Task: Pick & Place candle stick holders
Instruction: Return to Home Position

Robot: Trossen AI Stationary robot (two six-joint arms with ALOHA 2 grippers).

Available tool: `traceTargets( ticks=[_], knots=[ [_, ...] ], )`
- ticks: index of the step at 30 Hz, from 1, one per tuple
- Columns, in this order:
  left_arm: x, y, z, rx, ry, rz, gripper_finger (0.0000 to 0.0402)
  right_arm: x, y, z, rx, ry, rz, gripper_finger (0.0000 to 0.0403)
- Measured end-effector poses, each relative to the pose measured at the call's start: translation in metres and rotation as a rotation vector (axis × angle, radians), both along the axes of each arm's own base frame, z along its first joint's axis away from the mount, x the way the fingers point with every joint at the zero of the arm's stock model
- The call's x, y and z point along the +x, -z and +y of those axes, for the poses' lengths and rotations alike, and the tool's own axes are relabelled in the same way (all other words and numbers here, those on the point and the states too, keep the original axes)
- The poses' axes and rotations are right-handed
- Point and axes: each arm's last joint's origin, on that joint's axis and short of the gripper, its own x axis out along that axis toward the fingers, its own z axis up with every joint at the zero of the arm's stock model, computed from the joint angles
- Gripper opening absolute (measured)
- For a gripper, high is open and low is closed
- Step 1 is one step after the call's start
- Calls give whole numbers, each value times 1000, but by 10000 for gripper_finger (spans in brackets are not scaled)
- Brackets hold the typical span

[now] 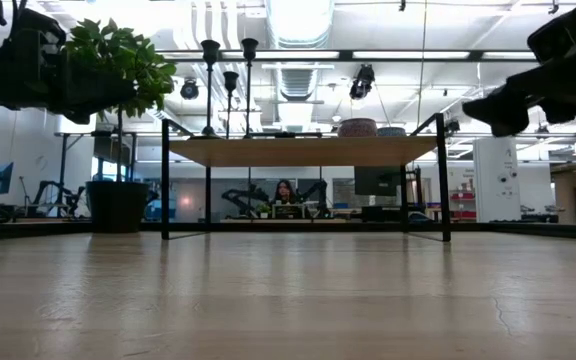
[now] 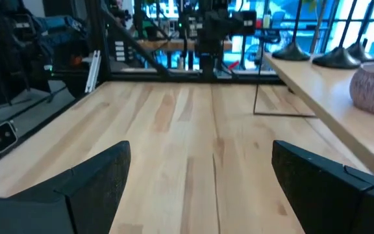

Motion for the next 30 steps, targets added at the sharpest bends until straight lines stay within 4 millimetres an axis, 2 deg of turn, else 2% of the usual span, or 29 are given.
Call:
traceTargets(
  ticks=[6, 19, 30],
  knots=[
    [0, 0, 0, 0, 0, 0, 142, -6, 7, -1, 4, 1, 65, 366],
    [0, 0, 0, 0, 0, 0, 142, -7, 4, -1, -16, -2, 35, 366],
    [0, 0, 0, 0, 0, 0, 142, -14, -5, -1, -4, -1, -82, 366]
  ],
)
